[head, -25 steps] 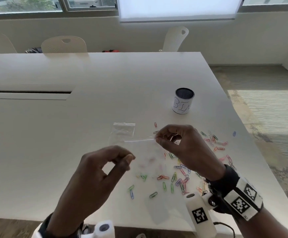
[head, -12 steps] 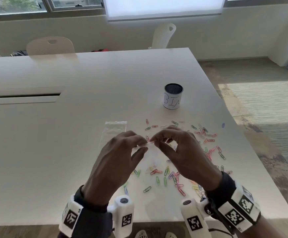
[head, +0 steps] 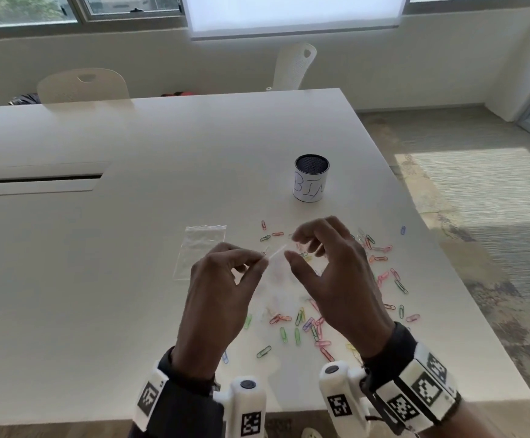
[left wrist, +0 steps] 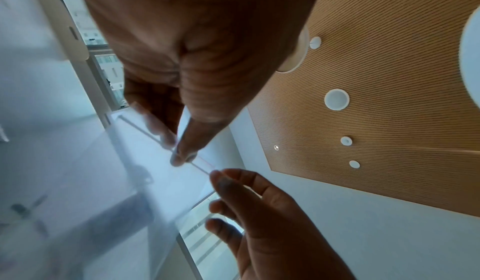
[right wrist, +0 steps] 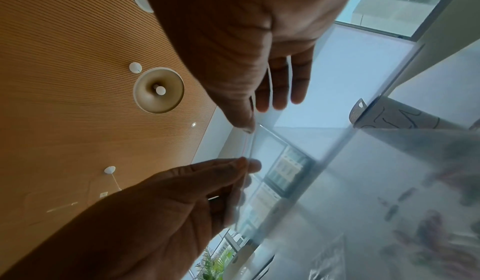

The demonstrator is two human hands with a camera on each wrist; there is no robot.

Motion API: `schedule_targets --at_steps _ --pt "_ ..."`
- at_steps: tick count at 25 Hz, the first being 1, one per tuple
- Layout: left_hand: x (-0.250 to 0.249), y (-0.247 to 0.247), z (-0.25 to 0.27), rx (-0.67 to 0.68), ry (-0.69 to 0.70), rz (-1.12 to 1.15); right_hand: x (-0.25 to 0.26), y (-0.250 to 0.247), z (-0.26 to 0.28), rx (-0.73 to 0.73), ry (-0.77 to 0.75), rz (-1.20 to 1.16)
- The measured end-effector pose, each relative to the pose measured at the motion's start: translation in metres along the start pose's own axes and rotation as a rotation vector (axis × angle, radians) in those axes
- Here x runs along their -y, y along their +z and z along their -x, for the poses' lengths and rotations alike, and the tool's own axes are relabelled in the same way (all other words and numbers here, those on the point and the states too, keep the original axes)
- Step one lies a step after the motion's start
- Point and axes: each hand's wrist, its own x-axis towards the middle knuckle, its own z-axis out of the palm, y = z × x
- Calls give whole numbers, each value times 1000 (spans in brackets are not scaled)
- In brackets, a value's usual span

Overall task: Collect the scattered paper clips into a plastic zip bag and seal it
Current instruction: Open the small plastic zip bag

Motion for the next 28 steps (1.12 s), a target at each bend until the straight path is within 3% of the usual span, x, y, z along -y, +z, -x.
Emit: schedule_targets --at_steps 6,16,28 --pt "2 11 -3 -4 -133 276 2 14 12 112 114 -222" --pt "5 22 -8 21 -175 559 -6 8 7 200 168 -318" --pt "7 27 -15 27 -164 626 -12 5 -2 190 296 -568"
